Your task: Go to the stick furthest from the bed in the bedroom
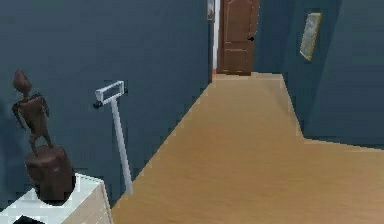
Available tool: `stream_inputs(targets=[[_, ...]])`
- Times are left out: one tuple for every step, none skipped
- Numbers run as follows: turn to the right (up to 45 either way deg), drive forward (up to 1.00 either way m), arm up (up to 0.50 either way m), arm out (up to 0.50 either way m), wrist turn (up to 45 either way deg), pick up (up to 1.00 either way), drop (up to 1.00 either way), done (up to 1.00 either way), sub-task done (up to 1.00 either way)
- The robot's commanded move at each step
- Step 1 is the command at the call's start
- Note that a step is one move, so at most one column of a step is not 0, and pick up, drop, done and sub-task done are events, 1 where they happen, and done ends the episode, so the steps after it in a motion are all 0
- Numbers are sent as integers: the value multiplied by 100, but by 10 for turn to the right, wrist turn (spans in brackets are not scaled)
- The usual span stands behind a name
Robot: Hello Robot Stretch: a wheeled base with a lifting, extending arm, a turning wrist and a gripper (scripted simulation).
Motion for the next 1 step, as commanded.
stream_inputs(targets=[[120, 0, 0, 0, 0, 0, 0, 0, 0]])
